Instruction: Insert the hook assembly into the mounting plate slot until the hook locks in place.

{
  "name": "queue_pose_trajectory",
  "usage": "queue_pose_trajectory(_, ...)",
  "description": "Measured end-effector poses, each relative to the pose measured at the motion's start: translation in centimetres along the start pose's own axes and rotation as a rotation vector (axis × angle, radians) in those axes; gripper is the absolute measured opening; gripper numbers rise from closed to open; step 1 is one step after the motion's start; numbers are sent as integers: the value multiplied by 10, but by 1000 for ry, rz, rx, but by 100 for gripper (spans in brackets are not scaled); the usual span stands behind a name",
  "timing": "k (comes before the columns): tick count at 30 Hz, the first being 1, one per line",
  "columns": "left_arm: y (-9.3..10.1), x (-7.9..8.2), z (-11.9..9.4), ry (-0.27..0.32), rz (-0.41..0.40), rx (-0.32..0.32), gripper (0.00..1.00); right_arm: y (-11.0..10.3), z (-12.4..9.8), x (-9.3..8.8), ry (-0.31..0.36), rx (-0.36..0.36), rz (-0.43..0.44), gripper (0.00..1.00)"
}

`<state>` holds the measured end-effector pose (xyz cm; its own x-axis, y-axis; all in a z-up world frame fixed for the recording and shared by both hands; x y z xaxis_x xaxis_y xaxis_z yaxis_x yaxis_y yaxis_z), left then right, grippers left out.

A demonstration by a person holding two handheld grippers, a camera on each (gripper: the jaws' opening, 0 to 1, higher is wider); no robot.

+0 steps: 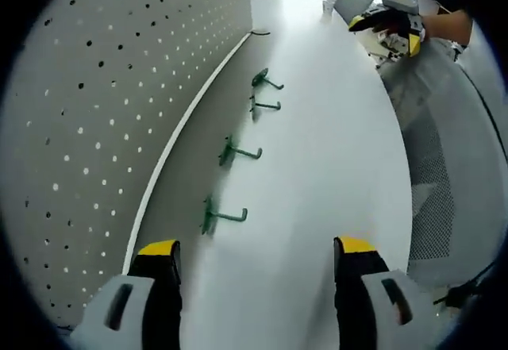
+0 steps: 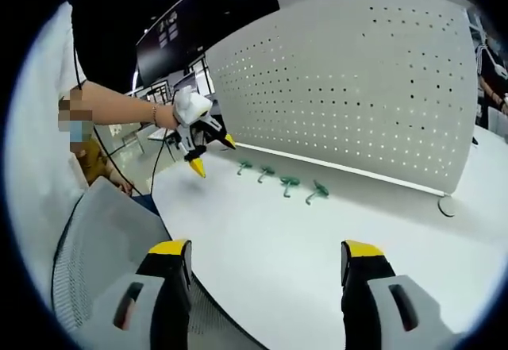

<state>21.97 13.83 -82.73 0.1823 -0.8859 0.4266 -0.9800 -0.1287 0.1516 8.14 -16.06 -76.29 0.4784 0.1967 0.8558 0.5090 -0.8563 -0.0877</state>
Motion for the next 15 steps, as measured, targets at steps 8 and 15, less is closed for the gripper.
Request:
queue_pose_trajectory(8, -12, 3, 10, -51, 49, -23, 81, 1, 0, -3, -9, -3, -7, 74)
queue_pose_trajectory(15, -16, 7, 21, -108, 102, -64, 81, 1, -1, -4, -11, -4, -3, 74)
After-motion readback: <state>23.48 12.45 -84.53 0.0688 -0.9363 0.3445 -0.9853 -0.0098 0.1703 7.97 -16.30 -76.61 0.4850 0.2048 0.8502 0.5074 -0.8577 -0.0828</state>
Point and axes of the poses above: the point that each gripper's makers call its tool centre point, and the gripper's own axes: z roughly forward along the fingers, y roughly to its right, x roughly out of its top, the point moved 2 cm from there along -z, roughly backward along the fingers, and after that the axes turned 13 degrees about -x, right-handed, at the moved point
